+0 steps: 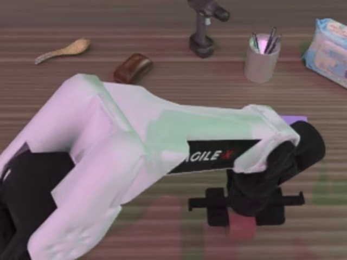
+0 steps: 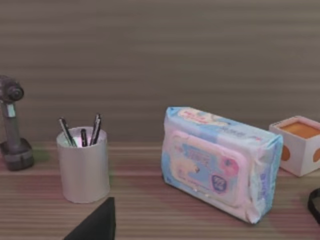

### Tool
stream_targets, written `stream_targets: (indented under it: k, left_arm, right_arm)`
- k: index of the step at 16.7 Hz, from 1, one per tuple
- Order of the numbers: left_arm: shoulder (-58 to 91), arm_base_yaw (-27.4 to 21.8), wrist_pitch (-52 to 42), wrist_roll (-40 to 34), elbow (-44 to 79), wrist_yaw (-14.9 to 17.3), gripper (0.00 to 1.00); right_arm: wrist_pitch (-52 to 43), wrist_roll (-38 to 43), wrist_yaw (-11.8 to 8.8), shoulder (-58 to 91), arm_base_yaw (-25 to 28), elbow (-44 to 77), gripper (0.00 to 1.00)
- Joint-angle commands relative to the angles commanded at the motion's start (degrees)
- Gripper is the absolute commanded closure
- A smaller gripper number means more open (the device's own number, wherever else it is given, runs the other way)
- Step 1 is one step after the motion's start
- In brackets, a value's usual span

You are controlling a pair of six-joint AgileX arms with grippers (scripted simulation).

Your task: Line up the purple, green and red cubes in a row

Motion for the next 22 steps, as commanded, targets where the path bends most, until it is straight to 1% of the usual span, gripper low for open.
stream_targets:
  k: [1,14,15,22]
  left_arm:
    - [0.0,0.0,0.0,0.0,0.0,0.0,1.0]
    - [0.0,0.0,0.0,0.0,0.0,0.0,0.02]
    - [0.0,0.0,0.0,0.0,0.0,0.0,0.0]
    - [0.0,0.0,0.0,0.0,0.0,0.0,0.0]
  right_arm:
    - [0.0,0.0,0.0,0.0,0.0,0.0,0.0]
    - [0.0,0.0,0.0,0.0,0.0,0.0,0.0]
    - [0.0,0.0,0.0,0.0,0.0,0.0,0.0]
    - [0.0,0.0,0.0,0.0,0.0,0.0,0.0]
